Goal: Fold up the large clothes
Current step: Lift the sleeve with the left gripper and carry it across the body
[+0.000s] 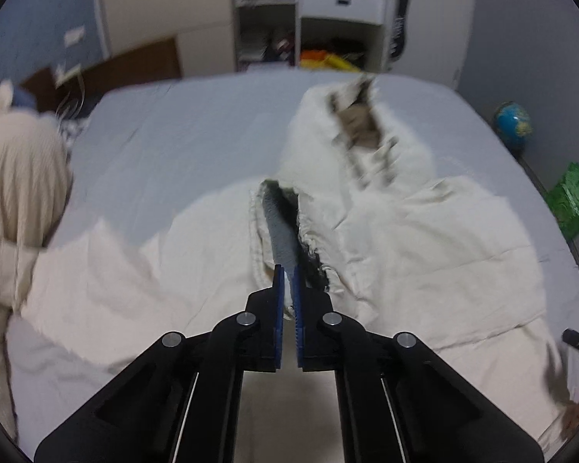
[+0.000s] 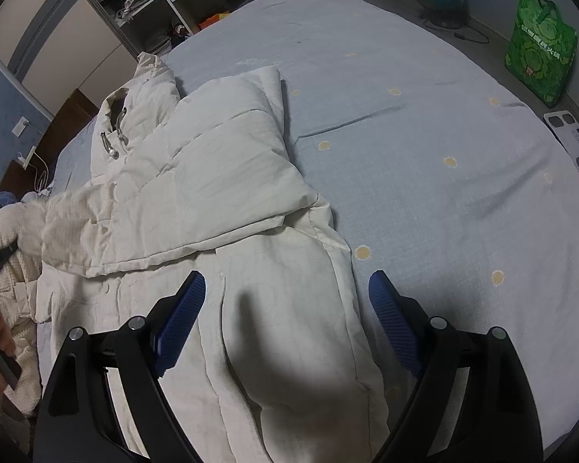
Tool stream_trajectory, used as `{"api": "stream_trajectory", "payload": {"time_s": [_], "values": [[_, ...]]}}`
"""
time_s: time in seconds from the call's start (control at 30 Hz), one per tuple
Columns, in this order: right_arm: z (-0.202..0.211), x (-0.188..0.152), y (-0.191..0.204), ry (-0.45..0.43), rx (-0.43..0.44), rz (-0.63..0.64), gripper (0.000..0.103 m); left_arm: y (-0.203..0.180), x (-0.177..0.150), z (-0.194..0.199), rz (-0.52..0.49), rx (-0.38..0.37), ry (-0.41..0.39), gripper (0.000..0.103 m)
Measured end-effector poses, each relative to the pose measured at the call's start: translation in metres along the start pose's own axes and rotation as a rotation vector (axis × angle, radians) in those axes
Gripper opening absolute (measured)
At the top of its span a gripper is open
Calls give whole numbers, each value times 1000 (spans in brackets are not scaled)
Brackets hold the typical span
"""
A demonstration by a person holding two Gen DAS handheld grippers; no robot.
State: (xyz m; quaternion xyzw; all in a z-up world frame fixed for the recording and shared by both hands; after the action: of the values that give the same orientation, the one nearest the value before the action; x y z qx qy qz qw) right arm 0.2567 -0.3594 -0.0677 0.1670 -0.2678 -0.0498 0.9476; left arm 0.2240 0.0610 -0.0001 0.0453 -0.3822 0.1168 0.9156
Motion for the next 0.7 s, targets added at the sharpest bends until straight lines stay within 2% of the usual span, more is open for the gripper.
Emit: {"api": "stream_trajectory", "payload": {"time_s": [0.23,0.37,0.4,0.43,0.47,0.5,0.53,0.6,0.67,0.7], "values": [[-2,-1,4,5,-19,27,83,43,-48,-27,84,30,107,0],[-2,-1,5,3,-19,28,83,62,-64,-27,124,17,123,1],[-2,-1,5,4,-19,29,83,67,-67,-25,135,11,124,6],[-3,-2,5,4,-22,30,83,69,-69,-23,137,11,124,25],[-3,-2,6,6,-23,32,83,73,-71,-20,142,12,118,35],[-3,-2,6,7,-25,35,83,77,-73,-17,145,12,105,52],[-3,-2,7,7,-27,37,83,81,-75,-13,146,10,93,56],[-3,-2,8,6,-29,45,83,86,-79,-8,149,5,92,58],[-3,-2,8,7,-27,50,83,91,-83,-5,154,1,90,65],[-2,-2,8,6,-26,52,83,93,-83,-4,157,2,87,73]]}}
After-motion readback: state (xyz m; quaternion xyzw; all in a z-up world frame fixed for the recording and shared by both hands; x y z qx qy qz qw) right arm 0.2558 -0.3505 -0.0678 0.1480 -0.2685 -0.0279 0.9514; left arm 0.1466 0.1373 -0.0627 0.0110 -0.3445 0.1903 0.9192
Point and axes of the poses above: each gripper's, at about its wrist camera, not at the fingertips, and z roughly against the way its jaws point, y to its left, x to its top, the point moved 7 cm from there along -z, roughly the way its jaws point, and after that the axes turned 6 degrees about -y, right-handed, at the moved point
